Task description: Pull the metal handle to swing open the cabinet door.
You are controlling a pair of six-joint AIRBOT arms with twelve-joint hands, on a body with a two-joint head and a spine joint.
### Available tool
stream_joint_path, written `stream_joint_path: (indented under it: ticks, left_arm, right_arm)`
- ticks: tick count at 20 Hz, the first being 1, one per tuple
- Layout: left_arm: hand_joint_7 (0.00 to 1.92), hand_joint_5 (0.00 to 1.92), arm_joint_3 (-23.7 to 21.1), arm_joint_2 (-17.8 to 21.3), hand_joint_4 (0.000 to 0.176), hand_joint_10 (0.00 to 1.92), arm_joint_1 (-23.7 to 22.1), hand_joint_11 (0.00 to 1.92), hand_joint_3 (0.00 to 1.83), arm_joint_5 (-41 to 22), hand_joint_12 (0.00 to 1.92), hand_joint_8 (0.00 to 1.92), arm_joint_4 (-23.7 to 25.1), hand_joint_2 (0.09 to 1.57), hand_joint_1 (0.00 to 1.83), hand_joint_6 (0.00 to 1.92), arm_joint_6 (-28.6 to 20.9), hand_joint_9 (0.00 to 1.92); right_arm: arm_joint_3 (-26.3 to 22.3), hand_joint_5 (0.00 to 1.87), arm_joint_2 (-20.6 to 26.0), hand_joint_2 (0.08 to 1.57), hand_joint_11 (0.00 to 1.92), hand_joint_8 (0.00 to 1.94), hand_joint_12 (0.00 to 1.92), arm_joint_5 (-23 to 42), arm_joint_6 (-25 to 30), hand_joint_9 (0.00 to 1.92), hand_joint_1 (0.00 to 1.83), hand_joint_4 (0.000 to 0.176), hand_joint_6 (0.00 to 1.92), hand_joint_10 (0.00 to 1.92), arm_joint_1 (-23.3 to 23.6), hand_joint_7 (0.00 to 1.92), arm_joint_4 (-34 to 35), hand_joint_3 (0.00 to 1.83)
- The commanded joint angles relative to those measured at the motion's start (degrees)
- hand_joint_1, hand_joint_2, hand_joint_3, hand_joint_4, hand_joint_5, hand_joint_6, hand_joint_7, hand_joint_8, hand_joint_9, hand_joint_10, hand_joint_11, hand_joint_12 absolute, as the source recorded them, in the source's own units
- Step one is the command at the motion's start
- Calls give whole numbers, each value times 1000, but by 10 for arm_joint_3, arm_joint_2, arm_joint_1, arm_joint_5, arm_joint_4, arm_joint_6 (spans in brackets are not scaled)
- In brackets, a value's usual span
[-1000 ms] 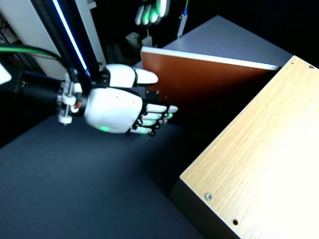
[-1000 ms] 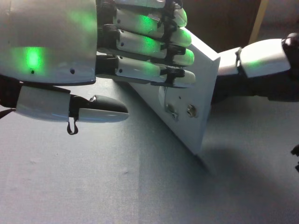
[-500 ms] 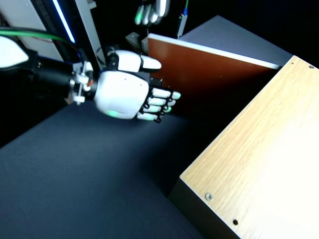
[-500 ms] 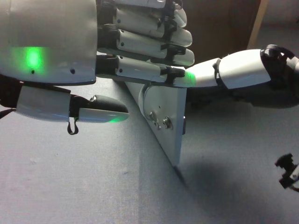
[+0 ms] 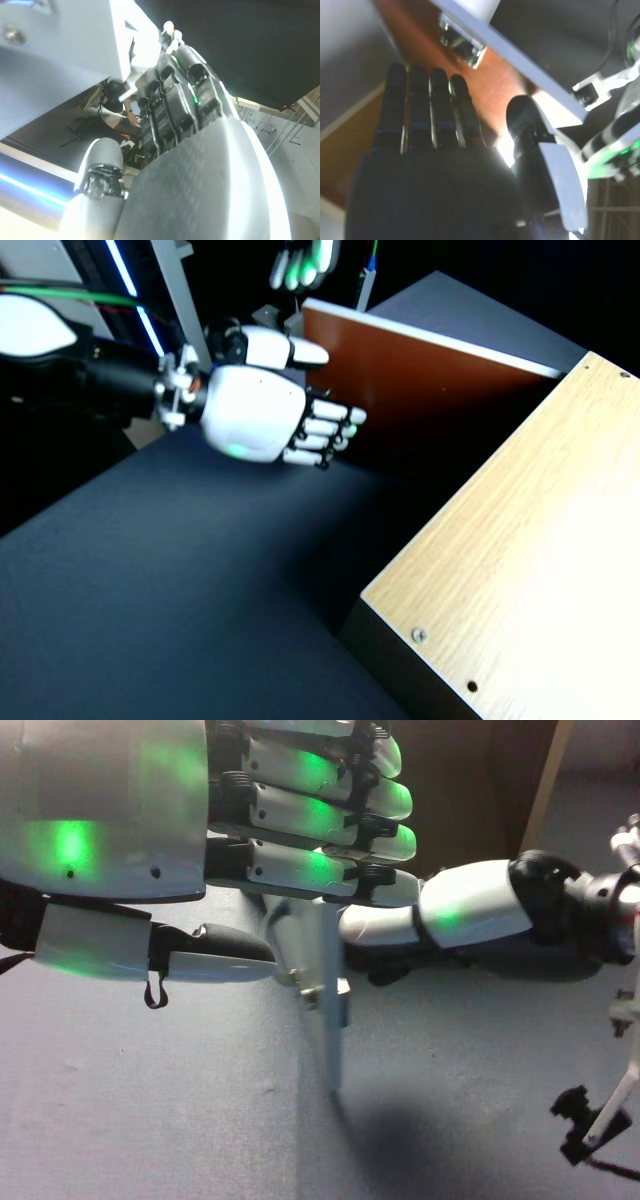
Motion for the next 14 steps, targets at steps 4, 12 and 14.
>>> stream_joint_path:
  ticks: [4, 12, 14]
  left_arm:
    - [437, 400, 1, 4, 0, 5, -7, 82, 71, -14, 770, 6, -56, 1571, 0, 6, 4, 417]
    - [447, 409, 1, 4, 0, 5, -7, 79, 72, -14, 776, 7, -56, 1571, 0, 6, 4, 424]
    - [437, 401, 1, 4, 0, 1, -7, 79, 71, -14, 778, 1, -56, 1571, 0, 2, 4, 417]
  right_arm:
    - [-11, 237, -6, 1571, 0, 1, 652, -2, 6, 218, 0, 0, 1, 2, 8, 238, 9, 15]
    - [-31, 230, -29, 1571, 0, 1, 629, -21, 6, 215, 0, 0, 0, 1, 8, 235, 0, 13]
    - [-37, 234, -32, 1571, 0, 2, 639, -30, 6, 221, 0, 0, 1, 3, 8, 240, 0, 14]
